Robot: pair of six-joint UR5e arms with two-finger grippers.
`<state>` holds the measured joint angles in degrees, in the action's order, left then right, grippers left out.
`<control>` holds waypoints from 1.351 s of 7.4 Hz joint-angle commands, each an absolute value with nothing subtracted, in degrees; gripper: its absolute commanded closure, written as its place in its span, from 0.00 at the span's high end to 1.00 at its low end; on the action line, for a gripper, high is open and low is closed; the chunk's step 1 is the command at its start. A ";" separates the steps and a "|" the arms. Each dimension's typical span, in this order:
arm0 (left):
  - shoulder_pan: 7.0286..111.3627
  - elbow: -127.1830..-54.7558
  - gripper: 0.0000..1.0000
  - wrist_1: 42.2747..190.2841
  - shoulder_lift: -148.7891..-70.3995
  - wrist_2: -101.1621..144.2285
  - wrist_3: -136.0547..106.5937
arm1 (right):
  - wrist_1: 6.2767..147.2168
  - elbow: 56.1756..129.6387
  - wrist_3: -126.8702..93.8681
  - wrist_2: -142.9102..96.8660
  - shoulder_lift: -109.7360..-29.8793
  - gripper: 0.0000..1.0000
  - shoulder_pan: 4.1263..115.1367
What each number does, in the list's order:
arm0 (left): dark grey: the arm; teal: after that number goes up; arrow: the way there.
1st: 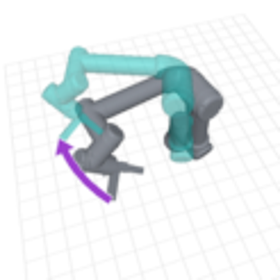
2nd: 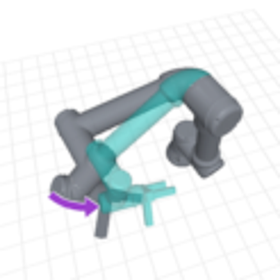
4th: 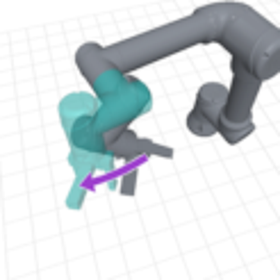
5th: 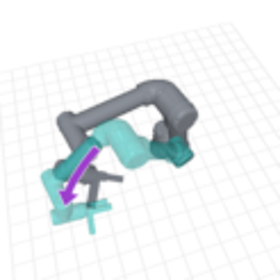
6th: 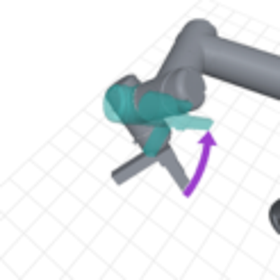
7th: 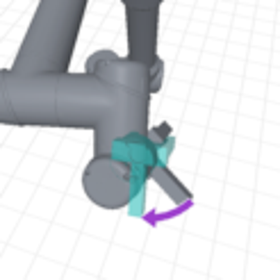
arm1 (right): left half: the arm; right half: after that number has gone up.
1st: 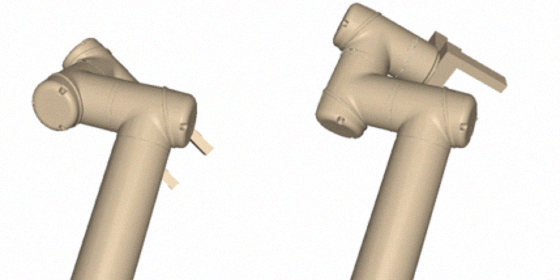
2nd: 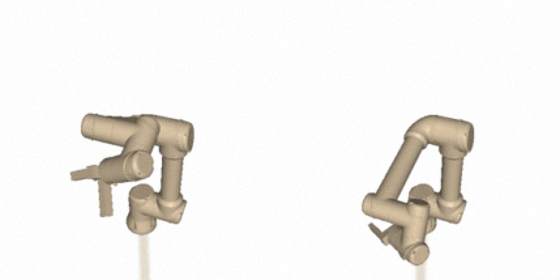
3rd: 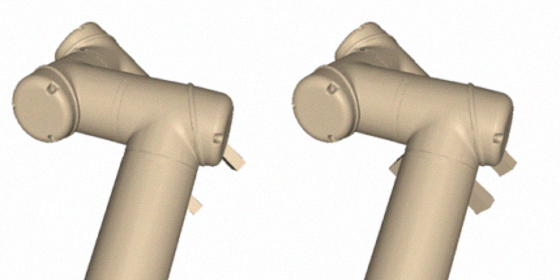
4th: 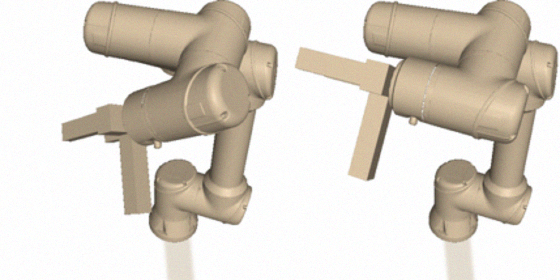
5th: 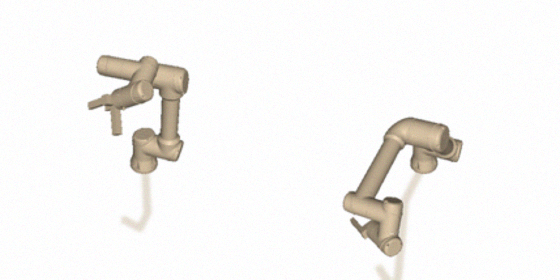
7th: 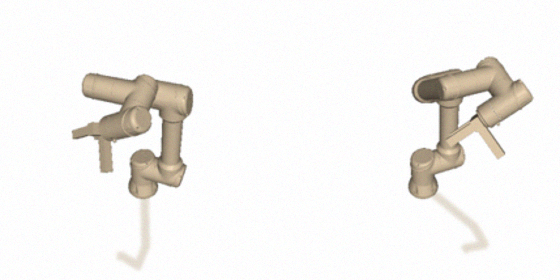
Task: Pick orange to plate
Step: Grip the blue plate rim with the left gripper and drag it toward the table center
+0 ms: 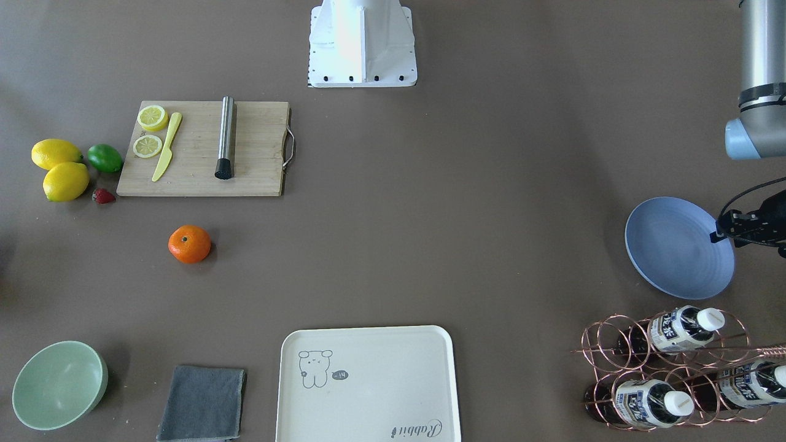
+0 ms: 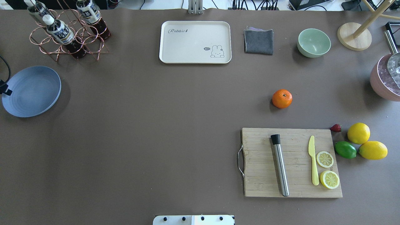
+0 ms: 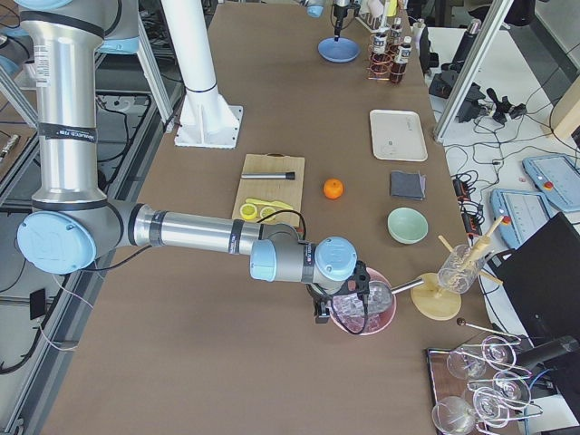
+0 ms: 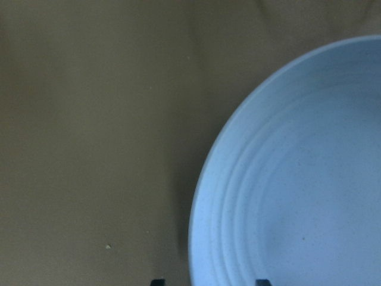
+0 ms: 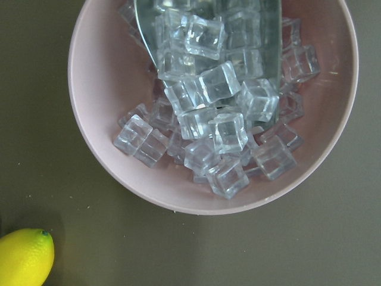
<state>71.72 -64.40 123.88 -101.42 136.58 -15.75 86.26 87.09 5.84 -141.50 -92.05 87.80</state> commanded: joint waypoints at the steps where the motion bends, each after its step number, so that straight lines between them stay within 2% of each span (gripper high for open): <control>1: 71.72 -64.25 0.00 123.58 -101.60 136.58 -15.82 | 86.31 87.80 5.71 -141.50 -91.85 1.00 87.63; 3: 71.72 -66.43 0.00 123.49 -102.39 136.76 -19.92 | 86.48 89.72 5.80 -141.50 -92.02 1.00 87.54; 5: 71.72 -71.78 0.00 123.40 -101.69 137.28 -25.19 | 86.31 91.05 5.71 -141.50 -91.93 1.00 86.23; 7: 70.76 -79.50 0.00 123.92 -101.25 139.72 -36.51 | 86.22 96.03 -1.61 -141.24 -91.50 1.00 81.50; 8: 68.05 -85.20 0.00 123.84 -100.55 140.01 -42.22 | 86.22 99.72 -7.85 -141.07 -91.32 1.00 78.26; 10: 59.46 -93.21 0.00 123.93 -101.94 138.79 -55.31 | 86.13 101.51 -16.74 -140.98 -86.43 1.00 71.75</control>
